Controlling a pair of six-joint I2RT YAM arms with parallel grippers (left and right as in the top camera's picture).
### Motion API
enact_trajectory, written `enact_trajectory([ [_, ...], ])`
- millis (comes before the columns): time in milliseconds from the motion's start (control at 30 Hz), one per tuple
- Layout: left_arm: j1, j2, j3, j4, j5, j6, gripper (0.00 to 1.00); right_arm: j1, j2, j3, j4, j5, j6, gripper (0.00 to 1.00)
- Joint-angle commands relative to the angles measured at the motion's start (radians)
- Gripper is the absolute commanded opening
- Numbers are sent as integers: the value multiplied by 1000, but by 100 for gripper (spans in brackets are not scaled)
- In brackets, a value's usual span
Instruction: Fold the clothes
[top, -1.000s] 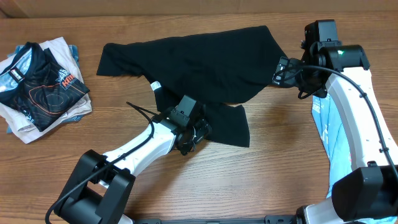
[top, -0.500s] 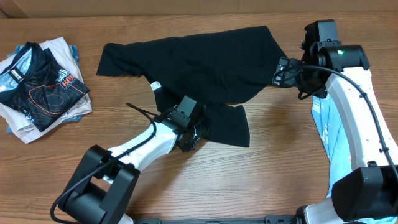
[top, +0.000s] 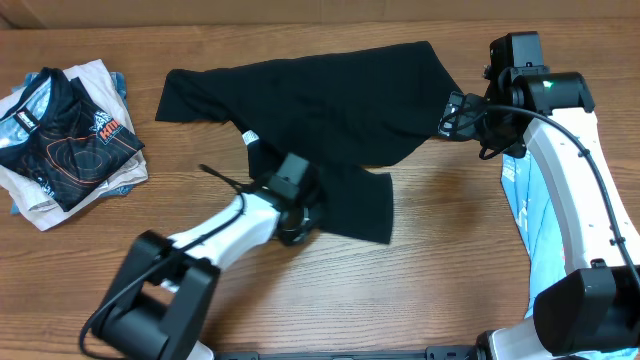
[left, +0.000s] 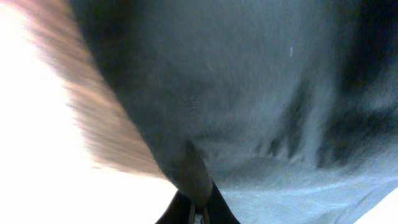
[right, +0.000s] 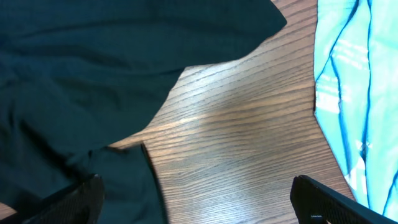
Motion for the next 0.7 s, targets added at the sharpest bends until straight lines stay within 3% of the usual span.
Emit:
enact_trajectory([
  [0, 132, -132, -3, -106, -91, 162, 4, -2, -19, 16, 4, 6, 0, 100],
  [167, 406, -322, -3, -323, -258, 278, 4, -2, -7, 16, 6, 6, 1, 100],
  [333, 601, -396, -3, -329, -208, 346, 4, -2, 20, 16, 6, 6, 1, 100],
  [667, 605, -370, -3, -325, -185, 369, 4, -2, 38, -99, 63, 6, 1, 100],
])
